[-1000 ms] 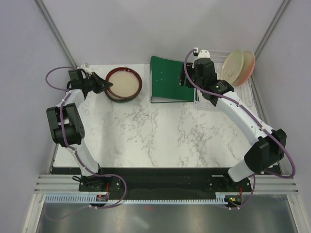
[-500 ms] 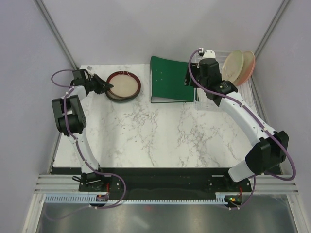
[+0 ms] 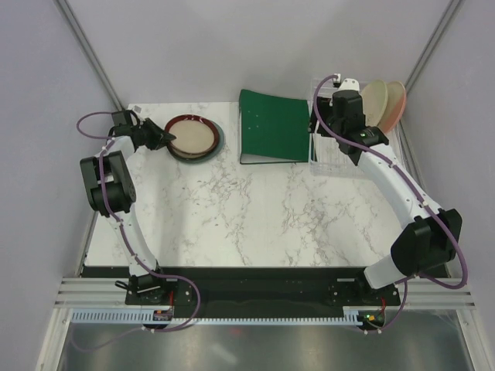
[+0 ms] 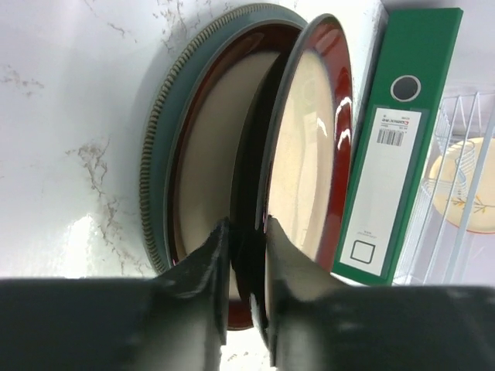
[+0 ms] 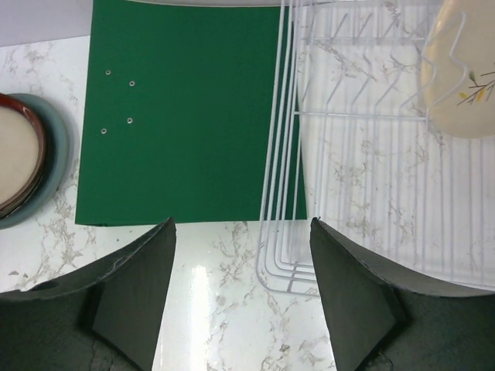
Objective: Unload the plates from the dish rack
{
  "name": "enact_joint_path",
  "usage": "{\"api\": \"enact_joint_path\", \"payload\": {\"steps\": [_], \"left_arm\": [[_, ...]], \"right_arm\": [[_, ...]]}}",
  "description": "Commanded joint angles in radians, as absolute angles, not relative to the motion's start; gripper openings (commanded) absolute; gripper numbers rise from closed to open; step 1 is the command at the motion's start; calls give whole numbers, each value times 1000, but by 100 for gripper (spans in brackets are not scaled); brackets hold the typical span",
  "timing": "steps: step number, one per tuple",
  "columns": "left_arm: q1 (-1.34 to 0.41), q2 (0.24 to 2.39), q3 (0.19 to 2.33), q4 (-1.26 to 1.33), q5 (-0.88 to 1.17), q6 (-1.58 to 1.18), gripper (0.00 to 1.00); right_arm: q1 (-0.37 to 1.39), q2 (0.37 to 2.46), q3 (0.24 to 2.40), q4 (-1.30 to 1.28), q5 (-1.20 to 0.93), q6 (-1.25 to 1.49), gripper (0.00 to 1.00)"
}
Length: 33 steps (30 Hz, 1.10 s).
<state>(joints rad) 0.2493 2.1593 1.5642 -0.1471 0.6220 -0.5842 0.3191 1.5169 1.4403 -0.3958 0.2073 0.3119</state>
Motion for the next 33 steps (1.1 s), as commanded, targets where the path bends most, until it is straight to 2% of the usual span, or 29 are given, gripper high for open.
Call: {"api": "enact_joint_path", "payload": {"steps": [1, 3, 4, 5, 6, 9, 17, 29, 33], "left_arm": [[245, 2154, 1568, -153, 673, -542, 57], [247, 2155, 1549, -152, 684, -519, 55], [247, 2157, 1543, -156, 687, -514, 62], [247, 2160, 1542, -175, 681, -509, 71], [247, 2164, 1543, -182, 680, -503, 99], [247, 2168, 1523, -187, 686, -496, 100], [249, 2088, 1508, -323, 462, -413, 100], [244, 1924, 1494, -428, 209, -345, 100], [244, 1801, 1415, -413, 254, -347, 100]], "right_arm": [[281, 1467, 1450, -370, 216, 279, 78], [253, 1471, 1466, -374, 236, 258, 79], [246, 1479, 1491, -385, 248, 232, 79], [239, 1488, 1506, -393, 280, 216, 80], [229, 1509, 1525, -402, 303, 201, 80], [212, 1561, 1591, -428, 395, 138, 80], [135, 1721, 1795, -463, 548, 37, 83], [11, 1854, 1911, -483, 503, 38, 83], [-26, 1920, 1988, -506, 480, 46, 82]]}}
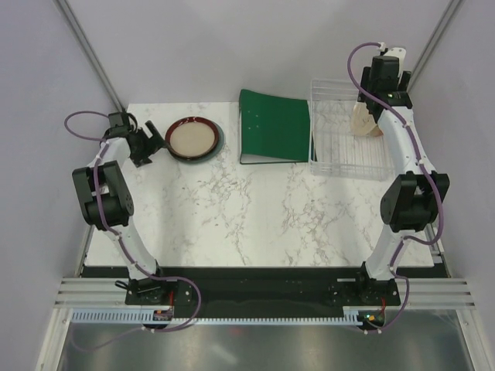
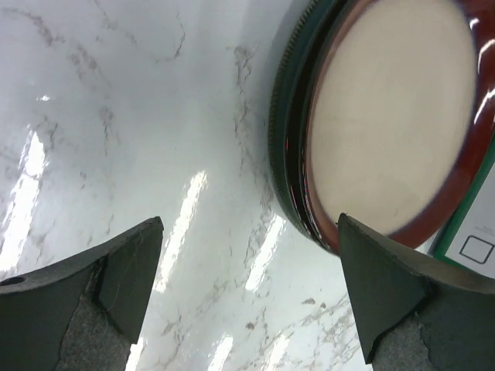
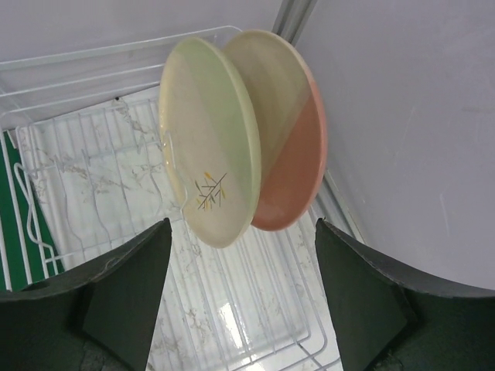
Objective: Unload the plates from the dish rack
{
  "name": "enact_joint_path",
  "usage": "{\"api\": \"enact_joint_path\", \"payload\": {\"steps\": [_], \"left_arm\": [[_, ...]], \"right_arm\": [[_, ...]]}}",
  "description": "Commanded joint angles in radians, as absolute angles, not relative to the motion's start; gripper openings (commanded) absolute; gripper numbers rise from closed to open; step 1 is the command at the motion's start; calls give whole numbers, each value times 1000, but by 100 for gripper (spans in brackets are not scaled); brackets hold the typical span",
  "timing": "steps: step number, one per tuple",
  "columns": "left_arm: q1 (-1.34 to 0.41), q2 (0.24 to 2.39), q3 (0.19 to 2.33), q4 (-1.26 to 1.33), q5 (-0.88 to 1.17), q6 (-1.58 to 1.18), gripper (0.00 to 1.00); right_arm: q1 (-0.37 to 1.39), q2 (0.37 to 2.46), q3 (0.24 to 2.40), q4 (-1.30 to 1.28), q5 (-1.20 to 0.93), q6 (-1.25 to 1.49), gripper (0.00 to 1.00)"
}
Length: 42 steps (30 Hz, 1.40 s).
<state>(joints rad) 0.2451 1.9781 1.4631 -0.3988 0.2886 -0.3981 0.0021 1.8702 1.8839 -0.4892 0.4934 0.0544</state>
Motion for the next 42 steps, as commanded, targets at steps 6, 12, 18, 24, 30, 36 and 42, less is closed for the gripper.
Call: {"api": "enact_joint_path", "payload": {"steps": [6, 12, 18, 24, 30, 36, 42], "left_arm": [[194, 1622, 1290, -310, 433, -356, 100], [94, 1525, 1201, -170, 541, -403, 100], [12, 1519, 1190, -126, 583, -426, 100], [-67, 1503, 1206, -123, 597, -433, 100], [-92, 1502, 1218, -121, 624, -434, 94], [-103, 1499, 1210, -121, 638, -437, 95], [-107, 1517, 1212, -114, 650, -457, 94]], "right_arm": [[-54, 2063, 2094, -514, 453, 66, 74], [-81, 2147, 2138, -469, 379, 89, 68], [-89, 2203, 2197, -477, 382, 83, 63], [-98, 2235, 2215, -480, 405, 83, 59], [-129, 2256, 2215, -480, 384, 118, 57], [-161, 2272, 2201, -480, 305, 149, 25], [-166, 2247, 2163, -442, 192, 158, 0]]}}
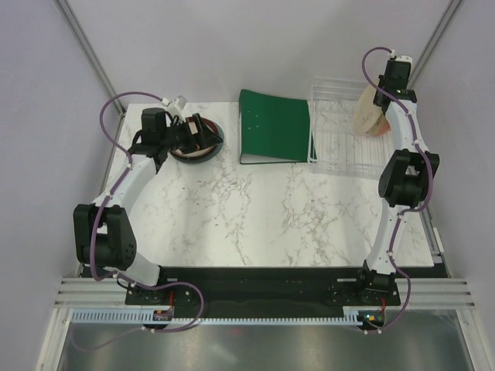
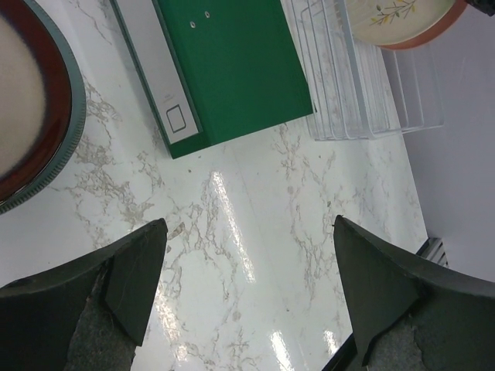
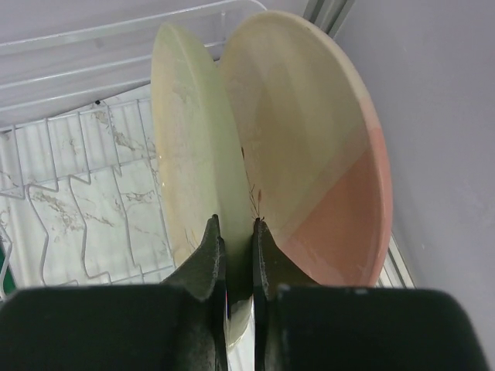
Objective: Unload the plates from the dish rack
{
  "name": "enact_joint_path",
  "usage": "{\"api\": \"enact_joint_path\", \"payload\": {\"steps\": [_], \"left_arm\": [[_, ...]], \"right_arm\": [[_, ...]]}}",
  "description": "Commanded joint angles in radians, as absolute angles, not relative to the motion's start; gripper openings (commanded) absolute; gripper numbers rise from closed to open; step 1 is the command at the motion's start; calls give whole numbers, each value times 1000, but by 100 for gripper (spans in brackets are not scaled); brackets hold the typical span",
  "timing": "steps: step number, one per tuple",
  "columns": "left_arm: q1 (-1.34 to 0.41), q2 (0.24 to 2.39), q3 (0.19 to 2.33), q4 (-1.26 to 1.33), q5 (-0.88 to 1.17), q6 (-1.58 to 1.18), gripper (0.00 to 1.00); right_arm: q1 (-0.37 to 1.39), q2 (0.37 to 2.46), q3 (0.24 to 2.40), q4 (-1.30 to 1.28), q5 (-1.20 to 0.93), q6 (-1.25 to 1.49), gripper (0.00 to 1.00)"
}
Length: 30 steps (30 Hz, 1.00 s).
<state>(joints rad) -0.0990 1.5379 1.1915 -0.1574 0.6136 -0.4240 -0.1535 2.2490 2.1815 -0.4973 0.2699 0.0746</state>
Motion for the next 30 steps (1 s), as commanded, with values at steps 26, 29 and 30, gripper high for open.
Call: {"api": "enact_joint_path", "payload": {"steps": [26, 29, 30], "left_arm": [[-183, 1568, 1230, -97, 640, -486, 100], [-187, 1572, 1227, -95, 634, -482, 100], [-189, 1575, 1227, -95, 632, -480, 100]], "right_arm": [[-69, 1997, 2145, -433, 520, -46, 0], [-34, 1973, 2149, -422, 577, -81, 0], [-32, 1965, 2151, -417, 575, -90, 0]]}}
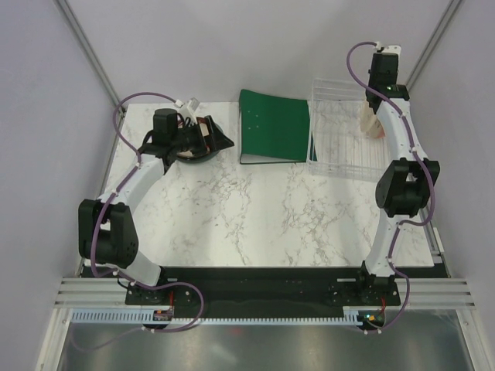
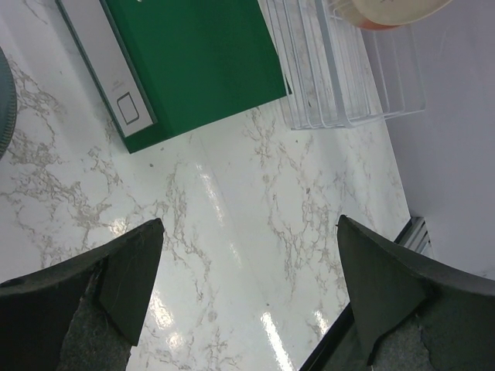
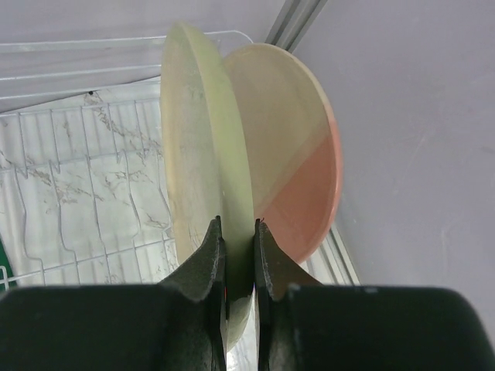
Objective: Unload the plates from the dish rack
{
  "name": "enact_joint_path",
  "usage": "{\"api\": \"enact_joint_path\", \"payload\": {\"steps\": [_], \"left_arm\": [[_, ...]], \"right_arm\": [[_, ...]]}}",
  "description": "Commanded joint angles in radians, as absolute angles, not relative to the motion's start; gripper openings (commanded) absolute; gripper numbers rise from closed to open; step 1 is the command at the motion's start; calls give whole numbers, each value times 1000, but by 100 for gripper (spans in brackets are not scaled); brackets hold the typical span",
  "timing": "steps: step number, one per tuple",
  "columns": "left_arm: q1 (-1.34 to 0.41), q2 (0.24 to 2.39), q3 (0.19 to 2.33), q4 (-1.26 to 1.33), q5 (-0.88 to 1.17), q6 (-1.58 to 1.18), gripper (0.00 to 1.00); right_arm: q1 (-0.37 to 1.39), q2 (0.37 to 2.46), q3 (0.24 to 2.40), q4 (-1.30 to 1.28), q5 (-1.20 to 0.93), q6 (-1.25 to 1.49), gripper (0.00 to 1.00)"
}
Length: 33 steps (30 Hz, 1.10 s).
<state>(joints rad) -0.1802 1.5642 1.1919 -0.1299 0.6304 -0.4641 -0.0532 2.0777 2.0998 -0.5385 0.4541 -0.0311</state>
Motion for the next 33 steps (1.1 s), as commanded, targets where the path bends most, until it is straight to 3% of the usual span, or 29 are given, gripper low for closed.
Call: {"api": "enact_joint_path", "payload": {"steps": [1, 16, 33], "left_arm": [[-190, 1578, 1227, -95, 634, -480, 100], [-218, 1618, 1216, -19, 678, -546, 100], [-235, 1752, 1144, 477, 839, -811, 100]], "right_arm": [[-32, 1942, 2149, -417, 572, -87, 0], [-8, 1706, 1999, -463, 456, 37, 0], [228, 1425, 1707, -454, 104, 313, 0]]}}
